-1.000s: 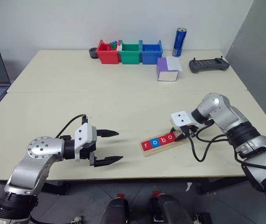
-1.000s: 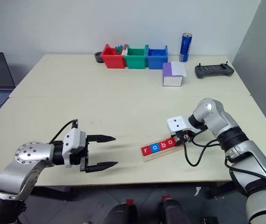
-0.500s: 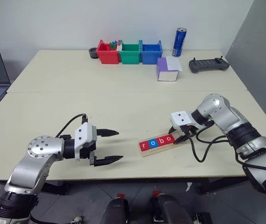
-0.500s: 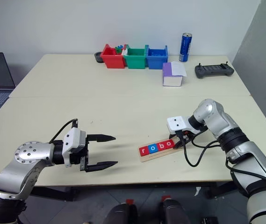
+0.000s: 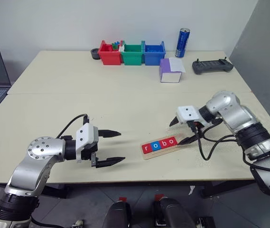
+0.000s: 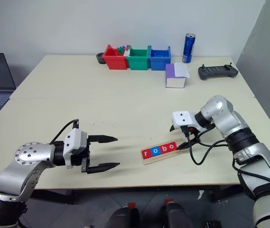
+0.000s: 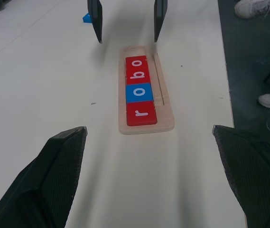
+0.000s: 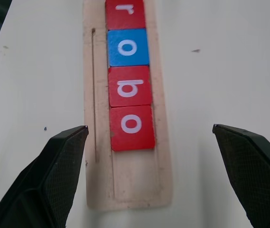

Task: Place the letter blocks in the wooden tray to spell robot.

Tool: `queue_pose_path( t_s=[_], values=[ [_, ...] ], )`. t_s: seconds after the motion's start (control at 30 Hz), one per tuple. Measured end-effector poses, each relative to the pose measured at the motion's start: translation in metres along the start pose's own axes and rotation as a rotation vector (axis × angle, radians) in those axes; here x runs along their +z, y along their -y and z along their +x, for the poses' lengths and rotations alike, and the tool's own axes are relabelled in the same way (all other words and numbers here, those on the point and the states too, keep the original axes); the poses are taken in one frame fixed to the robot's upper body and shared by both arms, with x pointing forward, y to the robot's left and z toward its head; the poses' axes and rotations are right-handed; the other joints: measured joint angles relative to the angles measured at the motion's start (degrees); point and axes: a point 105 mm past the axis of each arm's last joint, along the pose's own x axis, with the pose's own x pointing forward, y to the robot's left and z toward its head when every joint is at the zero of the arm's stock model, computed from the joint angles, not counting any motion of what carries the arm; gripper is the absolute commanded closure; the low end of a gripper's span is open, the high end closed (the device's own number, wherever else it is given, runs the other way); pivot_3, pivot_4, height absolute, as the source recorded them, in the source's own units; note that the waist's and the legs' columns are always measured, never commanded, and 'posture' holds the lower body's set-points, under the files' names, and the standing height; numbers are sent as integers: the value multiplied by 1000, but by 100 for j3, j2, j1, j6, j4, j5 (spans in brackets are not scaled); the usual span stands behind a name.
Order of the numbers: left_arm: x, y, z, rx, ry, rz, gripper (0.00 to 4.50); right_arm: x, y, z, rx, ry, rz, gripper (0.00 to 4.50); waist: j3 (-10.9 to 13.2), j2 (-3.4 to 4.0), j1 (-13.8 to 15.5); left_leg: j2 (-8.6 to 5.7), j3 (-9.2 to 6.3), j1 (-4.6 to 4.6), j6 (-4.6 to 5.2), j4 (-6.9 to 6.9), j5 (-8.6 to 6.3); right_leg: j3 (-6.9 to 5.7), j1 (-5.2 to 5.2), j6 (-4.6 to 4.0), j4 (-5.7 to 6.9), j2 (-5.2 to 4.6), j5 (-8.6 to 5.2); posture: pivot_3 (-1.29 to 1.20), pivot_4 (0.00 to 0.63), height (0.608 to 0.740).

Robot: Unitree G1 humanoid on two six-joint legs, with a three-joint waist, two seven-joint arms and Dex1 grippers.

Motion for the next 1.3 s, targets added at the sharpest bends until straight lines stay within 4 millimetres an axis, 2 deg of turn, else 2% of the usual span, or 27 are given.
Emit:
queue_pose_path(
  t_s=[0.1, 0.2, 0.3, 0.33, 0.43, 0.53, 0.63, 0.8, 1.1, 1.3],
  values=[
    [0, 0, 0, 0, -1, -2, 0, -15, -1, -16, -80, 60, 139, 29, 0, 0, 28, -2, 2, -1, 0, 0, 0, 1, 0, 0, 0, -2, 0, 0, 150, 740],
    [-1, 0, 0, 0, -1, -3, 0, -23, 8, -34, -241, 136, 262, 29, 0, 0, 25, -1, 3, 0, 0, -1, 0, 2, -1, 0, 0, -2, 0, 0, 150, 740],
    [-2, 2, 0, -2, -3, -8, 0, -42, 26, -60, -529, 165, 410, 29, 0, 0, 35, -1, 1, 0, 0, -3, 0, 1, -1, -1, 0, -2, -1, 0, 150, 740],
    [-3, 2, 0, -3, -4, -11, 0, -54, 29, -69, -638, 157, 483, 29, 0, 0, 45, -2, 2, -3, -1, -3, 0, 2, -2, -1, -1, -2, -1, 0, 150, 740],
    [-4, 2, -1, -5, -5, -15, 0, -79, 29, -80, -841, 135, 693, 29, 0, 0, 51, -2, 3, -3, -1, -5, 0, 3, -4, -1, 0, -2, -1, 0, 150, 740],
    [-5, 2, -1, -12, -6, -20, 0, -95, 20, -83, -965, 93, 908, 29, 0, 0, 51, 0, 3, -3, -1, -7, 0, 3, -6, -1, 0, -2, -1, 0, 150, 740],
    [-2, 0, -1, -15, -3, -10, 0, -97, 11, -77, -1013, 64, 1016, 29, 0, 0, 49, -1, 3, -4, 0, -9, 0, 3, -8, 0, 0, -1, -1, 0, 150, 740],
    [0, 0, -1, -33, -1, -3, 0, -95, 12, -69, -1071, 42, 1089, 29, 0, 0, 51, -3, 3, -5, 0, -10, 0, 3, -9, 0, -1, -1, -1, 0, 150, 740],
    [-7, 2, -2, -43, -7, -23, 0, -101, 13, -71, -1155, 0, 1167, 29, 0, 0, 55, -3, 4, -8, 1, -16, -1, 3, -13, 1, -7, -1, -2, 0, 150, 740],
    [-9, 4, -2, -42, -9, -32, 0, -96, 18, -72, -1170, 14, 1162, 29, 0, 0, 55, -3, 5, -8, 1, -20, -1, 4, -15, 1, -8, -1, -2, 0, 150, 740]
  ],
)
